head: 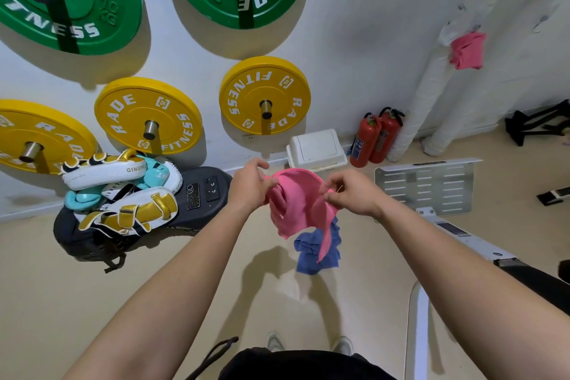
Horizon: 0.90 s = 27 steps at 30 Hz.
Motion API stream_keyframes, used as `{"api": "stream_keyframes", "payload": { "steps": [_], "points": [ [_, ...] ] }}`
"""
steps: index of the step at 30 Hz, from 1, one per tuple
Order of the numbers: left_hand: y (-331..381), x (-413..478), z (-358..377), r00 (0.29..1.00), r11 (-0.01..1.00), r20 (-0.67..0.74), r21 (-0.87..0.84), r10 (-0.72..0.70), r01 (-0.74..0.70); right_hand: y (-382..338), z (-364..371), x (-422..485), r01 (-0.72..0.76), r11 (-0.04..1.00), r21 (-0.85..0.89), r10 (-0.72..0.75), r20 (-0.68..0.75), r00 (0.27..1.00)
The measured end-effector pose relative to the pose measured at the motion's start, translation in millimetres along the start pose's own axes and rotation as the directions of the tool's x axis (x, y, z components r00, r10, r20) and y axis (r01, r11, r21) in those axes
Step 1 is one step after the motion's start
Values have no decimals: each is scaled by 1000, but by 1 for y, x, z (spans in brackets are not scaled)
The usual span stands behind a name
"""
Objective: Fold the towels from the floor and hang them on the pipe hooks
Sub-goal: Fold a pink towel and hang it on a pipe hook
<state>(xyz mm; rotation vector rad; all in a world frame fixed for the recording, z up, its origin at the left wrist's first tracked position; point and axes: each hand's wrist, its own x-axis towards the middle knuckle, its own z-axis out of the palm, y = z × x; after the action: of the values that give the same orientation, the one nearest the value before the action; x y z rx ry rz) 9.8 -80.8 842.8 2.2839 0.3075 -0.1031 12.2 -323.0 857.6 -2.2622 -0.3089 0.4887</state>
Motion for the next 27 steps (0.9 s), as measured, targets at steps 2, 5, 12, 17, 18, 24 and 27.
{"api": "stream_keyframes", "payload": {
  "steps": [2,5,12,17,18,24,27],
  "points": [
    [4,-6,5,999,997,-4,-70,-41,40,-1,1,1,-50,998,44,50,8,999],
    [4,-14,14,1000,997,18,-80,-23,25,-2,2,1,-58,996,71,53,71,996],
    [6,-29,25,985,993,130,-15,116,-115,-2,7,2,-4,999,50,-3,136,991],
    [6,-36,25,983,992,134,-43,122,-117,-8,12,0,13,997,74,-21,105,994],
    [6,-37,25,984,992,133,-59,122,-115,-8,13,0,23,998,61,-29,97,995],
    [6,-42,26,985,987,149,-146,90,-68,-9,17,2,99,991,-89,-97,21,995],
    [5,-42,27,984,982,154,-178,91,-63,-9,17,3,117,989,-90,-119,-12,993]
  ]
}}
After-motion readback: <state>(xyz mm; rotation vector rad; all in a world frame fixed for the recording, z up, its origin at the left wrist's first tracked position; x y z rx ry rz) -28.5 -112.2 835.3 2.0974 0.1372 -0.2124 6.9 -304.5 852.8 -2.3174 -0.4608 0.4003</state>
